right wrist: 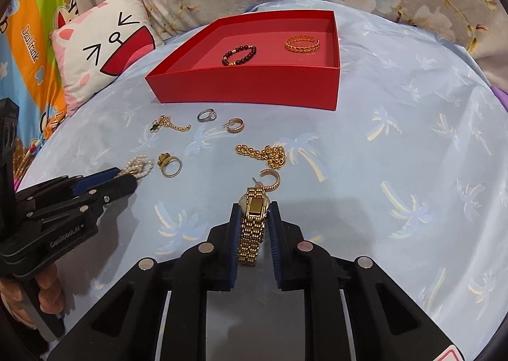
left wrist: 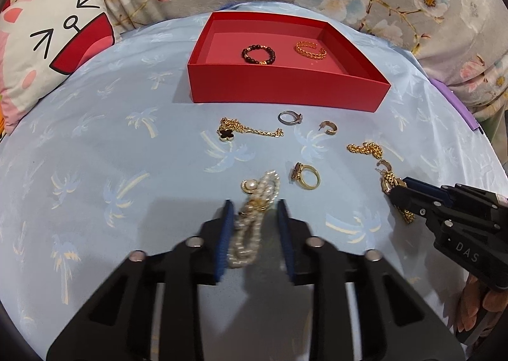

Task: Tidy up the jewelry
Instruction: 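Grasp the gold watch with the right tool while the left tool approaches the pearl bracelet, then close the left tool on the pearl bracelet and lift it, then carry the watch and pearl bracelet into the red box and release both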

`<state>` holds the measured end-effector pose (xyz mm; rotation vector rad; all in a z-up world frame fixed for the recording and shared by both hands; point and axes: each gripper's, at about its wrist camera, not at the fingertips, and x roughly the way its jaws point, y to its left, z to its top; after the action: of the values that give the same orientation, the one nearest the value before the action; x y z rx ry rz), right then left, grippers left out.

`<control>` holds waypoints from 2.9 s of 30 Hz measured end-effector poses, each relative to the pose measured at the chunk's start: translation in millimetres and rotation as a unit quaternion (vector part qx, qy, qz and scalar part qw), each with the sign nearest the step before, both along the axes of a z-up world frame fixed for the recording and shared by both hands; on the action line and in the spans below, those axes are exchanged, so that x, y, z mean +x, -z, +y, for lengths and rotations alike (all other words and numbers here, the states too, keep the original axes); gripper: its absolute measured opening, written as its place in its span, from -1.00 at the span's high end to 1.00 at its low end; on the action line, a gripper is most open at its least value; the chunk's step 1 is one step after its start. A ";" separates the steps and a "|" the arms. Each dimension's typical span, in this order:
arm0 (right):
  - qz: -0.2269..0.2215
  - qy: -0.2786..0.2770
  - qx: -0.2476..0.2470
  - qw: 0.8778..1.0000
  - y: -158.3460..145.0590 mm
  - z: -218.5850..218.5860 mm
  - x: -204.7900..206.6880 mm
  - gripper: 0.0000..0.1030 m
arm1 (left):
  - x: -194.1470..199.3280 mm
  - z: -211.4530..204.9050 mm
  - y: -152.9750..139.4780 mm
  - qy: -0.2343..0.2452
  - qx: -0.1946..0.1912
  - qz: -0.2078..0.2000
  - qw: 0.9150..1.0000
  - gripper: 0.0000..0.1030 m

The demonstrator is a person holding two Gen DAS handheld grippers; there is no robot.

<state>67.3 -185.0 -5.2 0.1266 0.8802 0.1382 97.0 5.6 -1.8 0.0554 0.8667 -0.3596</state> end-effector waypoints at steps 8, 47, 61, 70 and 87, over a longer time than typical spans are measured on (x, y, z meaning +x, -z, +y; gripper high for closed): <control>-0.006 -0.003 0.012 1.000 -2.1 -1.4 -6.4 0.79 | -2.4 4.6 -0.8 0.006 -0.014 0.005 1.000 0.69; -0.097 0.042 0.031 0.994 -114.4 -51.8 123.4 0.79 | 106.4 -21.7 -98.0 0.030 -0.032 -0.077 0.996 0.69; -0.061 0.048 0.028 0.997 -77.1 -49.7 167.9 0.79 | 160.3 -41.5 -38.1 0.007 0.002 -0.029 1.000 0.69; -0.078 0.054 0.003 0.995 -68.8 -47.3 201.8 0.77 | 168.2 -38.2 -26.7 -0.009 0.007 -0.019 1.000 0.69; -0.052 0.038 0.011 0.998 -44.0 -49.6 145.6 0.74 | 161.2 -32.3 -29.1 -0.027 0.005 -0.027 0.999 0.22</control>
<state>213.0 -234.6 38.8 0.1717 0.7698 0.0835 258.1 -26.7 27.3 0.0506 0.8147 -0.3024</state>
